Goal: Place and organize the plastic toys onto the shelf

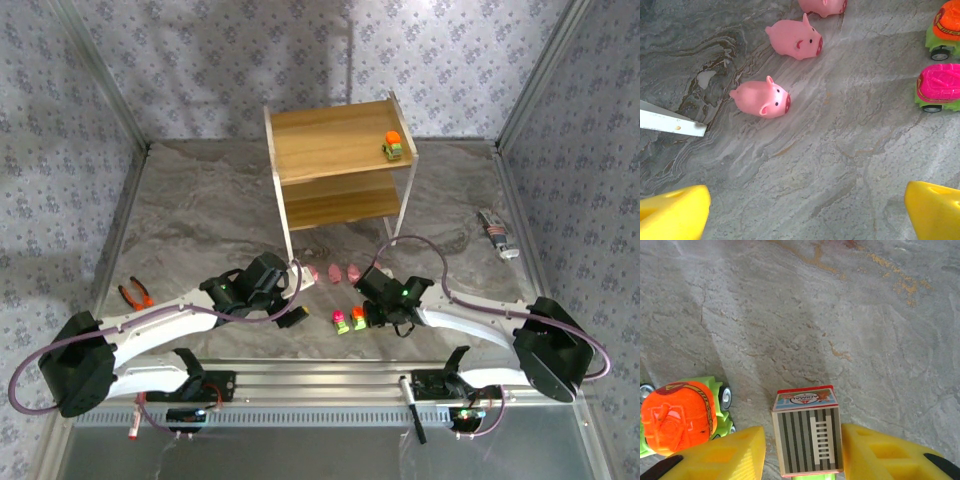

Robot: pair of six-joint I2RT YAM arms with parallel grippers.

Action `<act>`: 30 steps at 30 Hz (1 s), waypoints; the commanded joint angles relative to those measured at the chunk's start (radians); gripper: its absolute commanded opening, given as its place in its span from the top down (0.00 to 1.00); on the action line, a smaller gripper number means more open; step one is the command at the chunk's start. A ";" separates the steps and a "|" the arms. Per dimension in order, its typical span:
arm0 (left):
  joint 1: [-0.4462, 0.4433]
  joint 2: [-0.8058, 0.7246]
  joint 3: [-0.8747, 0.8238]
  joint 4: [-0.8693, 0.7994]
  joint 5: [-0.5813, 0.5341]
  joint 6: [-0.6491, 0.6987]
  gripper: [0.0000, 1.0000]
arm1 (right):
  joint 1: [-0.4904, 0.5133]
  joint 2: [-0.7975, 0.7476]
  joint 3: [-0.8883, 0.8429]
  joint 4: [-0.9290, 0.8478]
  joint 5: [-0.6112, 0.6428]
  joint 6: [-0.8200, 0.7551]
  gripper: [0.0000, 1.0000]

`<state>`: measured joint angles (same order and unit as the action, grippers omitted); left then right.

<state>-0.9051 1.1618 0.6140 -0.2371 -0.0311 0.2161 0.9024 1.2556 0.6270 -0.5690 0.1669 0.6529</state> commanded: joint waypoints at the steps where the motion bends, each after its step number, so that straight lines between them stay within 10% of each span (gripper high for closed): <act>1: 0.002 0.007 0.019 -0.016 0.011 -0.011 0.00 | -0.010 0.000 0.005 -0.003 -0.004 -0.016 0.55; 30: 0.000 0.006 0.016 -0.013 0.013 -0.012 0.00 | -0.020 0.009 0.055 -0.069 0.015 -0.078 0.74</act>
<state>-0.9051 1.1618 0.6140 -0.2371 -0.0311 0.2161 0.8829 1.2644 0.6582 -0.5961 0.1677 0.5819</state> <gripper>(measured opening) 0.994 0.281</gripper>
